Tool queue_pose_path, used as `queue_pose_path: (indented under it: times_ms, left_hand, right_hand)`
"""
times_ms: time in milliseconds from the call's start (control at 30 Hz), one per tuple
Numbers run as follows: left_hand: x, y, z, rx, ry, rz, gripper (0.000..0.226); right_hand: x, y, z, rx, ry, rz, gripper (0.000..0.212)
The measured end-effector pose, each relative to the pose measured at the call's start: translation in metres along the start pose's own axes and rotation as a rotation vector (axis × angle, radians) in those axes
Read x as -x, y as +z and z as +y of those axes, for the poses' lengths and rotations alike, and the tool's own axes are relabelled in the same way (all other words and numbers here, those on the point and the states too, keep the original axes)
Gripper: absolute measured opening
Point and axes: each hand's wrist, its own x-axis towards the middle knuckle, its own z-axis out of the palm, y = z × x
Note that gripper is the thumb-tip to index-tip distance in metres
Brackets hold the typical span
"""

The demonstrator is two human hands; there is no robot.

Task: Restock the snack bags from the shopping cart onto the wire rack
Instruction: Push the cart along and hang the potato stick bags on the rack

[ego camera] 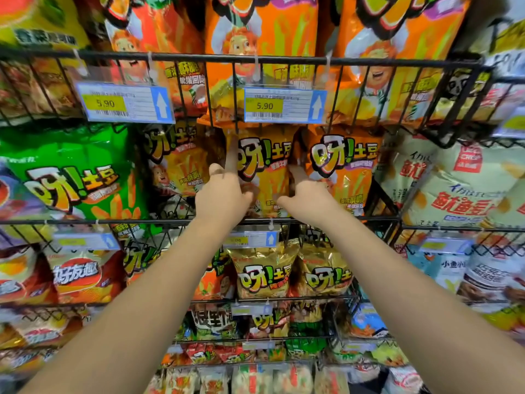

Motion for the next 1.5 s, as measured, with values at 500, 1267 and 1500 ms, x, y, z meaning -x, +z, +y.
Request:
queue_pose_path:
  times_ms: [500,1267,1500]
  left_hand:
    - [0.034,-0.016,0.004,0.085,0.032,0.002,0.075]
    - [0.162,-0.020,0.271,0.022,0.313,0.126,0.078]
    - [0.143,-0.065,0.344,0.022,0.420,0.215,0.077]
  right_hand:
    - [0.044,-0.008,0.018,-0.017,-0.142,0.156,0.063]
    - [0.190,-0.204,0.223,0.049,-0.250,0.378,0.065]
    - [0.203,-0.283,0.237,0.085,-0.285,0.566,0.066]
